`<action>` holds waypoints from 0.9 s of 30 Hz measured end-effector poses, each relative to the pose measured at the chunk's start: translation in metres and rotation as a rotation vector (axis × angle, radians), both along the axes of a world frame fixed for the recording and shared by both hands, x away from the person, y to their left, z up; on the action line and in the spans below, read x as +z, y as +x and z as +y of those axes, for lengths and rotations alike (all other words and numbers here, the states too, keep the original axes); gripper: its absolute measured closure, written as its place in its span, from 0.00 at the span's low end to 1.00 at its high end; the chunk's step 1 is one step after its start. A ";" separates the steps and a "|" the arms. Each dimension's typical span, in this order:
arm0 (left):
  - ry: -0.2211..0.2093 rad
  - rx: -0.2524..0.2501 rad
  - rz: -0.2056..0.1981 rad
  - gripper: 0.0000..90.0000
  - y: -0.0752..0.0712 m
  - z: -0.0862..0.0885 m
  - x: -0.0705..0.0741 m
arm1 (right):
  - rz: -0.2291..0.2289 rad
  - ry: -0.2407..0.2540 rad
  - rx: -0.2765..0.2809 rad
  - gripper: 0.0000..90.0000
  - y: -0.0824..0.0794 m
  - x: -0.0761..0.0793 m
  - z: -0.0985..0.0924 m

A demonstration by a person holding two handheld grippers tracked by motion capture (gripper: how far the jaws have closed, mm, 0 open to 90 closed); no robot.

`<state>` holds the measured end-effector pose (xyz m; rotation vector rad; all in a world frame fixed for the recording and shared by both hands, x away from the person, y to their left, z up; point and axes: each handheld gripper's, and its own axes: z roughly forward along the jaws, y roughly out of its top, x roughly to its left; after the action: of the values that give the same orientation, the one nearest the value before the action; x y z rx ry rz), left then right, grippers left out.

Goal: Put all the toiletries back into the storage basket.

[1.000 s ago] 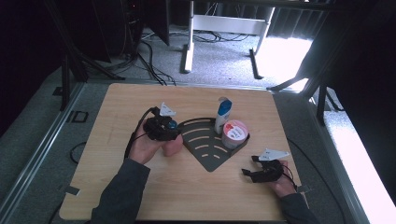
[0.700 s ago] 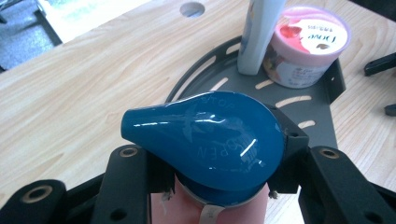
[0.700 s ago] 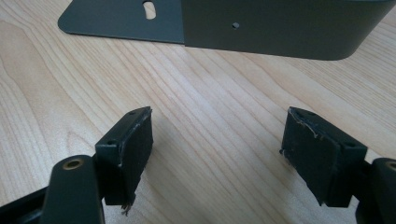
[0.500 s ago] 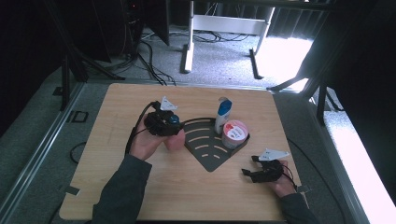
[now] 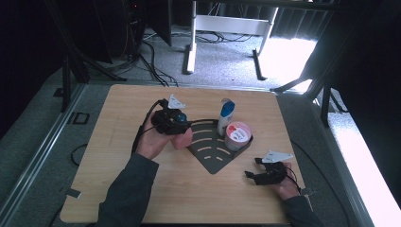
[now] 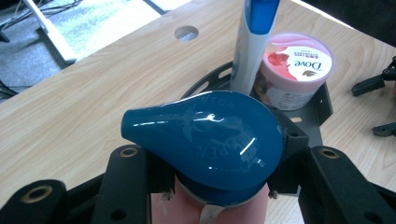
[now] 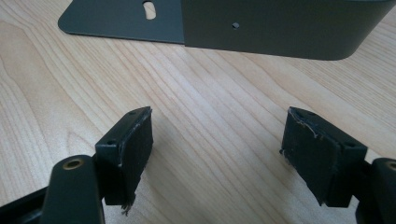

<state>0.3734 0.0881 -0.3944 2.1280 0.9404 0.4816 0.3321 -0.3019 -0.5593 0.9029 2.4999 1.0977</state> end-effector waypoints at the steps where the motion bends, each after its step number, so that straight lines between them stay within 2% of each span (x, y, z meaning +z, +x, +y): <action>1: -0.002 -0.002 0.000 0.59 0.000 -0.001 0.001 | 0.000 0.000 0.000 0.27 0.000 0.000 0.000; 14: 0.009 -0.011 -0.006 0.59 0.005 -0.014 0.001 | 0.000 0.001 0.000 0.27 0.000 0.000 0.000; 27: 0.002 -0.019 -0.003 0.59 0.011 -0.025 -0.001 | 0.002 0.004 0.000 0.27 0.000 0.000 0.000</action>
<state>0.3849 0.0628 -0.3956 2.1360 0.9170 0.4767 0.3322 -0.3021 -0.5593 0.9055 2.4999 1.1028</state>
